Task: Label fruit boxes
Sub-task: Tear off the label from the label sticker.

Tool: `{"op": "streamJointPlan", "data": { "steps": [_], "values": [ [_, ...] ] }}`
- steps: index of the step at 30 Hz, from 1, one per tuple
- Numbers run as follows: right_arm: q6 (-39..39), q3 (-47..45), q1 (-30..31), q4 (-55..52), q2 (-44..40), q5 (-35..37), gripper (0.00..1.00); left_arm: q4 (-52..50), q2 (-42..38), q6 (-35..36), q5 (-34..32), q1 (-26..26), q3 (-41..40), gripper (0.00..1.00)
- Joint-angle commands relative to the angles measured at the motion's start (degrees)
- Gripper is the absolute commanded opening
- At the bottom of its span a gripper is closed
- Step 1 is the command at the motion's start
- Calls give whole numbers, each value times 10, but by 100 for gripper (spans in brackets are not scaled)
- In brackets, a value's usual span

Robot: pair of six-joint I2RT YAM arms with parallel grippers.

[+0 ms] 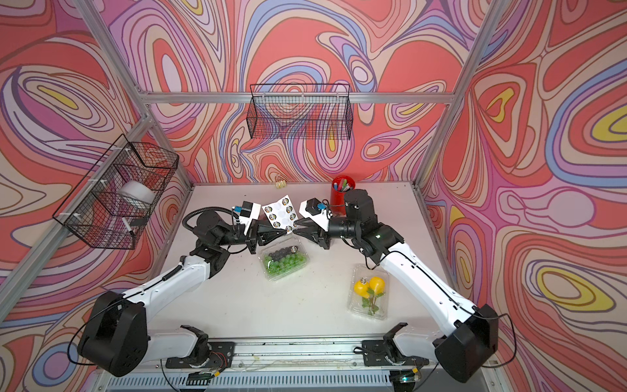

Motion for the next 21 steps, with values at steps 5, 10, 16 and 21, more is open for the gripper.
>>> {"op": "streamJointPlan", "data": {
  "steps": [5,10,16,21],
  "values": [
    [1,16,7,2,14,-30,25,3,-10,12,3,-4,2,0],
    [7,18,10,5,22,-40,20,1,-11,13,4,-4,0,0],
    [10,17,10,9,23,-36,16,-2,-13,15,3,-4,-1,0],
    [12,16,10,12,25,-28,9,-2,-13,14,3,-4,0,0]
  ]
}}
